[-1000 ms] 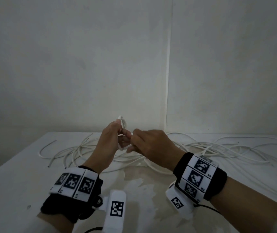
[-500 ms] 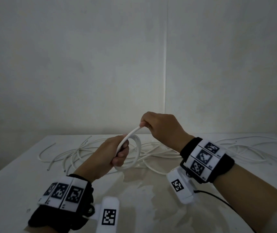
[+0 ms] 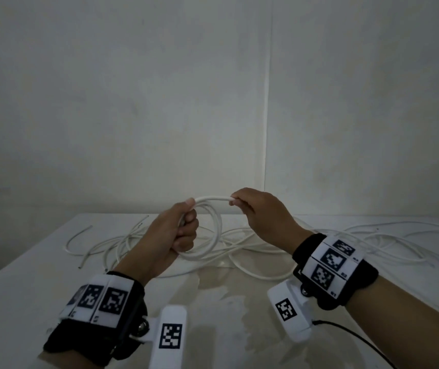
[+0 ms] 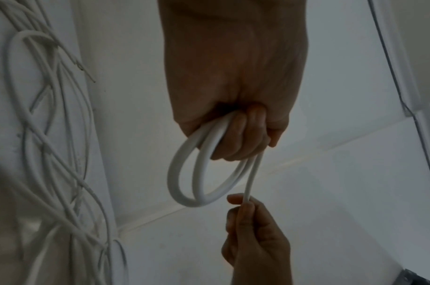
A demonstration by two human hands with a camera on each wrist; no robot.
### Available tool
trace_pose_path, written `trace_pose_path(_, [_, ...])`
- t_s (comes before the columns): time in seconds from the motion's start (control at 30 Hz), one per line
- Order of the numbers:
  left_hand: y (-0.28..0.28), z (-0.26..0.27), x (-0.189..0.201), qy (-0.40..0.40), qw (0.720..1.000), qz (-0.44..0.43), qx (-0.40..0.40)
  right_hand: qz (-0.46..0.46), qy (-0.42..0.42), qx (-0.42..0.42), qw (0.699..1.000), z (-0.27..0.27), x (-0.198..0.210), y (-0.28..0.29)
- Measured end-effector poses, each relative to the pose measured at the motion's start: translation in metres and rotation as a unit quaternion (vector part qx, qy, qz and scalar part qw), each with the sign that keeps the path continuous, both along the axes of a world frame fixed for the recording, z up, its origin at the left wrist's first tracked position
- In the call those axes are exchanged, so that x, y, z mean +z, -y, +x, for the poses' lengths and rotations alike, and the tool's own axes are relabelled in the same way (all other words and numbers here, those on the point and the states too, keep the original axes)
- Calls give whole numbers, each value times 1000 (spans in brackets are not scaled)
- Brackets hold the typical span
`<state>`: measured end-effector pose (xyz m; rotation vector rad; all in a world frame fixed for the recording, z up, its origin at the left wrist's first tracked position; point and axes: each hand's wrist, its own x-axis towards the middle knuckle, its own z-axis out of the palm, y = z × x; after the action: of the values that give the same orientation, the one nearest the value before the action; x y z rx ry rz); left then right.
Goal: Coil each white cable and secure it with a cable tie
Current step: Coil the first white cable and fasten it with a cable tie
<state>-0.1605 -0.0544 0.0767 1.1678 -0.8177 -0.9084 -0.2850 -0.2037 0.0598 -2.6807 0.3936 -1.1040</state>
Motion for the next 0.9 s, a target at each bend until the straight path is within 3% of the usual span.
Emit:
trace_pose_path(0.2, [0,-4,-1,77,997,17,-13,-91,-115,-53,988,-3,17,-4])
trace_pose_path(0.3, [-1,-1,-3,69,997,3,-21,-82,-120,-49,988,-3,18,-8])
trace_pose_path(0.47, [-3,5,-5,29,997,-6,-65,123,-57,40,990,-6,20,-10])
trace_pose_path(0.6, [0,3,-8,-18,995,-41,-91,260,-32,97,960,-5,25,-19])
trace_pose_path(0.7, [2,1,-12,-30,994,-51,-92,374,-16,123,919,-3,25,-26])
trace_pose_path(0.8, [3,3,-8,-36,995,-59,-72,413,6,133,901,-1,26,-26])
trace_pose_path(0.9, [6,7,0,-25,998,-40,-42,393,41,114,912,-1,32,-27])
